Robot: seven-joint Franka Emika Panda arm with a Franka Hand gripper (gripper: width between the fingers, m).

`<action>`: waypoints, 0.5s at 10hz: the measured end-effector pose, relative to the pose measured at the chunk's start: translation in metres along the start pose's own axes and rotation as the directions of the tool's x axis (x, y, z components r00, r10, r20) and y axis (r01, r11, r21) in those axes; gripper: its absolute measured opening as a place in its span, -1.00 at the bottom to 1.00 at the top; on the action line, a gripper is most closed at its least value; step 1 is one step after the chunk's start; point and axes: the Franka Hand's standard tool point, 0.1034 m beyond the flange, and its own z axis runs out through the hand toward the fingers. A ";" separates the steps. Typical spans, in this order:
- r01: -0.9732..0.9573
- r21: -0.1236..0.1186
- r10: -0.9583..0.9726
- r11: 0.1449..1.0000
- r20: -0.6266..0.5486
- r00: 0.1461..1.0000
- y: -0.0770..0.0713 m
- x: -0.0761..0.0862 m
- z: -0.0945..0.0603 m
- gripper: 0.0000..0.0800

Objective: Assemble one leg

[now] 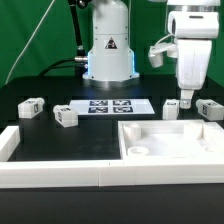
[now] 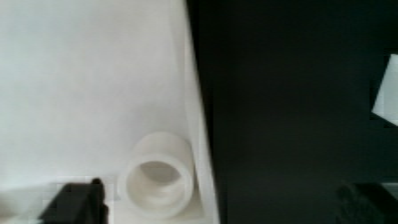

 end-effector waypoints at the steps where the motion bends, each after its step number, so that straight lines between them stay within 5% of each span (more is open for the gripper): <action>1: -0.109 0.002 0.109 0.994 -0.002 0.994 0.000 0.001 0.000 0.62; 3: -0.386 -0.021 0.385 0.922 -0.061 0.921 -0.010 0.003 0.001 0.62; 5: -0.656 0.014 0.655 0.755 -0.075 0.752 -0.032 0.013 0.003 0.62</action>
Offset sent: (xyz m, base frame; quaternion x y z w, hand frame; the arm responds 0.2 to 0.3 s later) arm -0.0405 0.0096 0.0003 -0.0346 0.0465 0.3513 0.9345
